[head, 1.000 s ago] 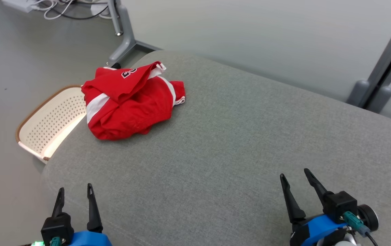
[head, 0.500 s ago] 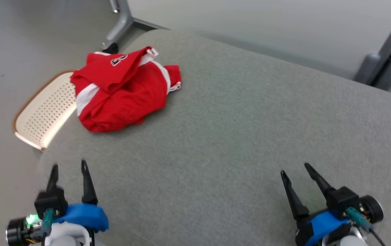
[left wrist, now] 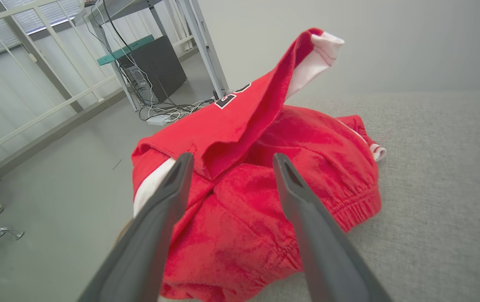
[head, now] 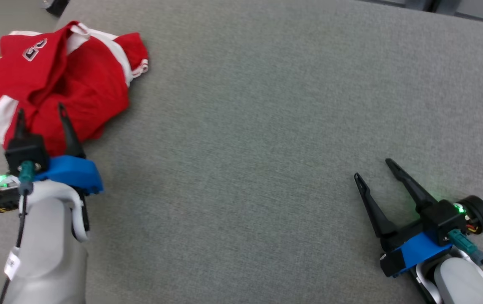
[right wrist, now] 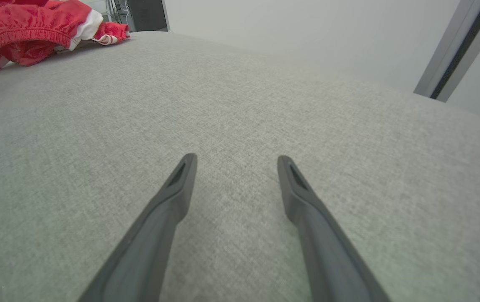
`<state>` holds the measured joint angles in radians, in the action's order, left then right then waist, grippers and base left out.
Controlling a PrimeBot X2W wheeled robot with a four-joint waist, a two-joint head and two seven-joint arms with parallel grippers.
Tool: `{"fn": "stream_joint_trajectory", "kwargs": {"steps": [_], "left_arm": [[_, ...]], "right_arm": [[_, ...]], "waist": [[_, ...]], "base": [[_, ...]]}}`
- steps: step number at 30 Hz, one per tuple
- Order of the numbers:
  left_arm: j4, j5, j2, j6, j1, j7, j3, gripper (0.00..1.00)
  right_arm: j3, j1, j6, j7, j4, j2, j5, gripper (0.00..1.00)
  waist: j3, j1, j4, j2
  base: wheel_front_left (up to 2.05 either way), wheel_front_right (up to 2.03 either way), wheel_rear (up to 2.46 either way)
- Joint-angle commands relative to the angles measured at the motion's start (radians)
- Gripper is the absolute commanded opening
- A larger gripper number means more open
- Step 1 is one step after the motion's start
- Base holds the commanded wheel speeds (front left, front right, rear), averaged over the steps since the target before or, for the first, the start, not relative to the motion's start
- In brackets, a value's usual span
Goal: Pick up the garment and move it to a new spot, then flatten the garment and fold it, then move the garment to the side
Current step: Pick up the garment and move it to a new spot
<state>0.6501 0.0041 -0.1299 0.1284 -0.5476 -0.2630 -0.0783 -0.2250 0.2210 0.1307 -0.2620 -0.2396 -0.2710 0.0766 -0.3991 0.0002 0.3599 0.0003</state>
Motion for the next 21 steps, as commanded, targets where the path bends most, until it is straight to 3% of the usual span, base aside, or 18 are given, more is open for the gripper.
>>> {"fn": "stream_joint_trajectory", "kwargs": {"steps": [1, 5, 12, 16, 20, 21], "left_arm": [[0.028, 0.000, -0.016, 0.023, -0.041, -0.003, -0.010, 1.00], [0.096, 0.019, -0.066, 0.072, -0.116, -0.003, -0.025, 1.00], [0.183, 0.013, -0.119, 0.116, -0.189, -0.003, -0.048, 1.00], [0.230, -0.005, -0.140, 0.126, -0.226, -0.003, -0.062, 1.00], [0.297, -0.038, -0.148, 0.103, -0.265, -0.002, -0.080, 1.00], [0.310, -0.040, -0.151, 0.095, -0.274, -0.002, -0.080, 0.75]], "right_arm": [[-0.003, 0.017, 0.000, -0.004, 0.009, -0.019, 0.004, 1.00], [-0.017, 0.040, 0.000, -0.002, 0.041, -0.038, 0.012, 1.00], [-0.027, 0.054, 0.000, -0.002, 0.068, -0.048, 0.025, 1.00], [-0.027, 0.061, 0.000, -0.001, 0.070, -0.054, 0.030, 1.00], [-0.024, 0.068, 0.000, 0.000, 0.068, -0.056, 0.036, 1.00], [-0.024, 0.070, 0.000, 0.000, 0.068, -0.055, 0.038, 1.00]], "waist": [[-0.021, -0.0002, -0.010, -0.0003], [-0.062, -0.0002, -0.043, -0.0003], [-0.097, -0.0002, -0.081, -0.0003], [-0.115, -0.0002, -0.100, -0.0003], [-0.131, -0.0002, -0.117, -0.0003], [-0.134, -0.0002, -0.121, -0.0003]], "base": [[0.00, 0.00, 0.00], [0.00, 0.00, 0.00], [0.00, 0.00, 0.00], [0.00, 0.00, 0.00], [0.00, 0.00, 0.00], [0.00, 0.00, 0.00]]}}
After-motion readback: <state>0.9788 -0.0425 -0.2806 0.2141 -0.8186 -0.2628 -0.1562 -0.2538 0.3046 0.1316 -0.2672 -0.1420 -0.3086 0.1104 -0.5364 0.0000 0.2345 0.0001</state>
